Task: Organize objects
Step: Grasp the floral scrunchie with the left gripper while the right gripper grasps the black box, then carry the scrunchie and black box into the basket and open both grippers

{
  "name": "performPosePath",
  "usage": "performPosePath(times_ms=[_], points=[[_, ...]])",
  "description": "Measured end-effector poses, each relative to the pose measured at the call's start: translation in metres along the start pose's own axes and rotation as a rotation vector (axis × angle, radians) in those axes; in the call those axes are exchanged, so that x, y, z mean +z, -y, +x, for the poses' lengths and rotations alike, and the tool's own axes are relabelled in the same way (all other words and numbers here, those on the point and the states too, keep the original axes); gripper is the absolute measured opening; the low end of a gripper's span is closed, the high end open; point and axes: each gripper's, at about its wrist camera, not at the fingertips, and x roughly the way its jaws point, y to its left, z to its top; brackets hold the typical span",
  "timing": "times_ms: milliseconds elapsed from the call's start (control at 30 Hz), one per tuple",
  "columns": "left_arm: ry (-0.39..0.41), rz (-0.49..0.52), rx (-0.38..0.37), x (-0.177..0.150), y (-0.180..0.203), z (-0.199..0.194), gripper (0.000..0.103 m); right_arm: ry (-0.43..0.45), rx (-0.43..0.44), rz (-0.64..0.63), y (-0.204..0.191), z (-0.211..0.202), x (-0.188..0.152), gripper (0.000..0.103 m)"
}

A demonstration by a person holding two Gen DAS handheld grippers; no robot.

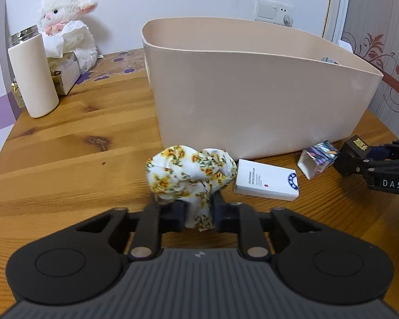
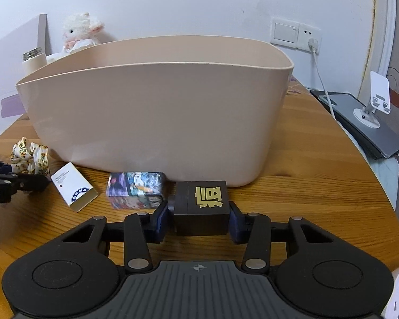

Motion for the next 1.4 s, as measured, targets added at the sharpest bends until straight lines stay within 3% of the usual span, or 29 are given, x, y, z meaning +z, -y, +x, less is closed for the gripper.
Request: performPosePath(times_ms=[100,400,833,1067,1400], points=[[0.004,0.010,-0.003,-0.003,0.001,-0.004,0.012,-0.003,0.009,0.007,-0.002,-0.005,-0.003,0.042],[0.092,0.025,-0.002,-0.001,0.008,-0.043,0.012,0.066,0.014,0.006,-0.008,-0.046,-0.003,0.042],[0.287,0.041,0.003,0.055,0.025,-0.101,0.012,0.261,0.021,-0.014,-0.009,-0.101,0.043,0.042],[0.276,0.035,0.003,0.094,0.036,-0.069,0.012,0.304,0.035,0.019,-0.001,-0.090,0.079,0.042],[0.155,0.057,0.044,0.121,0.047,0.013,0.012,0.214,-0.016,0.014,-0.001,-0.028,0.106,0.042]])
